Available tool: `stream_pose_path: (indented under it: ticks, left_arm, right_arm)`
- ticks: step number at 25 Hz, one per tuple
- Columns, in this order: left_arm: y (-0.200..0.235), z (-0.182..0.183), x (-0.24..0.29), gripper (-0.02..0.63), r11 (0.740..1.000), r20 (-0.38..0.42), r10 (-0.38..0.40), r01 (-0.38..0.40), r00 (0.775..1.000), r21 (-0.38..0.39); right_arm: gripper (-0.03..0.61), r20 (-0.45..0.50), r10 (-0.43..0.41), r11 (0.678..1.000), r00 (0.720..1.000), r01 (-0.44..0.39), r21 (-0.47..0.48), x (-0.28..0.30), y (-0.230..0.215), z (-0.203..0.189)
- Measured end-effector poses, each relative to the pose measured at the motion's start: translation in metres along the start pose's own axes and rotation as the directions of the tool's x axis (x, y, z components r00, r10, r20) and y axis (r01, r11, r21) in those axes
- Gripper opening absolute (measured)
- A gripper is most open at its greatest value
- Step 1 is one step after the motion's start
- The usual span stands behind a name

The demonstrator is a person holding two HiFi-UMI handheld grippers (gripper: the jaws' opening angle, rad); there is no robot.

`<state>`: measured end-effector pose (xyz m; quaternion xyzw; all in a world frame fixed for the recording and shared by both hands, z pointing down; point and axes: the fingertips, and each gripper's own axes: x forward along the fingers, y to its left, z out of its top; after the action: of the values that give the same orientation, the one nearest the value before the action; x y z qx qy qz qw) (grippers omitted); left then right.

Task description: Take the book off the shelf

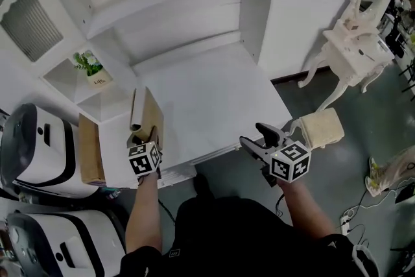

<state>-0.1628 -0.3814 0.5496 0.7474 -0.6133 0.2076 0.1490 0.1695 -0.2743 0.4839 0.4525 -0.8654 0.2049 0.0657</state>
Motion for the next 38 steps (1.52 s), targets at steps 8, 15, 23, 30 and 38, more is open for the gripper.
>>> stream_pose_path:
  ticks: [8, 15, 23, 30, 38]
  left_arm:
    - [-0.093, 0.037, -0.016, 0.218, 0.985, 0.031, -0.152, 0.149, 0.988, 0.083]
    - [-0.152, 0.058, -0.022, 0.218, 0.955, 0.045, -0.276, 0.269, 0.960, 0.122]
    - [-0.172, 0.087, -0.015, 0.219, 0.902, 0.058, -0.398, 0.379, 0.916, 0.204]
    - [-0.160, 0.124, 0.008, 0.219, 0.867, 0.086, -0.471, 0.442, 0.878, 0.232]
    - [-0.151, 0.161, 0.018, 0.219, 0.811, 0.137, -0.558, 0.503, 0.819, 0.299]
  right_arm:
    - [0.313, 0.070, -0.070, 0.997, 0.995, 0.069, 0.019, -0.054, -0.025, 0.002]
    - [0.250, 0.098, -0.096, 0.995, 0.991, 0.094, 0.026, -0.067, -0.036, 0.008]
    - [0.239, 0.124, -0.127, 0.990, 0.984, 0.133, -0.043, -0.045, -0.037, 0.037]
    - [0.175, 0.147, -0.170, 0.980, 0.974, 0.183, -0.075, -0.009, -0.038, 0.074]
    - [0.097, 0.162, -0.190, 0.974, 0.968, 0.207, -0.092, 0.030, -0.025, 0.100]
